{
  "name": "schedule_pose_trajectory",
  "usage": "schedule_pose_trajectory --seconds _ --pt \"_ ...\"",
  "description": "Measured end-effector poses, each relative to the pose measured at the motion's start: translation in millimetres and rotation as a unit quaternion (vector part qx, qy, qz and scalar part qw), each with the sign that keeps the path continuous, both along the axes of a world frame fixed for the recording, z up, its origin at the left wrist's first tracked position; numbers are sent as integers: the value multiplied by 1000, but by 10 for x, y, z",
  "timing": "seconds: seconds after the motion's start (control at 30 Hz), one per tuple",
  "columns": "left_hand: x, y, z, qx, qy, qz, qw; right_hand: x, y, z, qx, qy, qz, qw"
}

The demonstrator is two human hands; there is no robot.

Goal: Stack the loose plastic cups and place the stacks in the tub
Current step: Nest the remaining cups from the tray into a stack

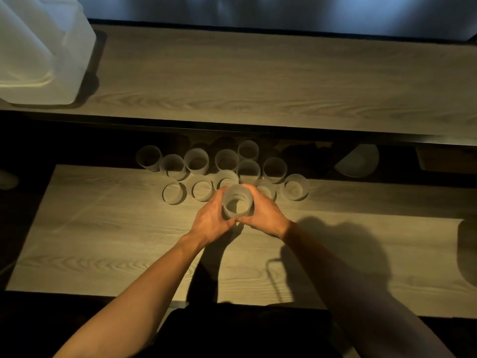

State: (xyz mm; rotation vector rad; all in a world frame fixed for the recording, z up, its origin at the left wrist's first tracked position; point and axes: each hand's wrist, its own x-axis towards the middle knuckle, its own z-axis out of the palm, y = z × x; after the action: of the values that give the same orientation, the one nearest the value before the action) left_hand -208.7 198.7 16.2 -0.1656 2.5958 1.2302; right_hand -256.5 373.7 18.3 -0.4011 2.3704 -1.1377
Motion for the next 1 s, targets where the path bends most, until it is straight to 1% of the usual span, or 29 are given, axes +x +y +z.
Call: schedule_pose_trajectory --seconds 0.13,0.27,0.37,0.57,0.7,0.87,1.0 --pt "31 6 -129 -12 5 -12 1000 47 -3 -139 32 -6 14 999" --pt "40 2 -175 -16 19 -7 1000 57 -26 -163 31 4 8 999" --pt "57 -42 -102 -8 41 -13 999 31 -13 -122 32 11 10 999" --pt "-61 -192 147 4 93 -5 996 -136 -50 109 28 62 11 998" --pt "-232 -307 313 15 117 -1 993 -310 -182 294 3 81 8 997" --pt "-388 -467 372 13 110 -15 994 -477 -287 359 1 77 28 997" --pt "-425 -500 305 7 118 -3 993 -513 -359 357 -2 85 20 996"
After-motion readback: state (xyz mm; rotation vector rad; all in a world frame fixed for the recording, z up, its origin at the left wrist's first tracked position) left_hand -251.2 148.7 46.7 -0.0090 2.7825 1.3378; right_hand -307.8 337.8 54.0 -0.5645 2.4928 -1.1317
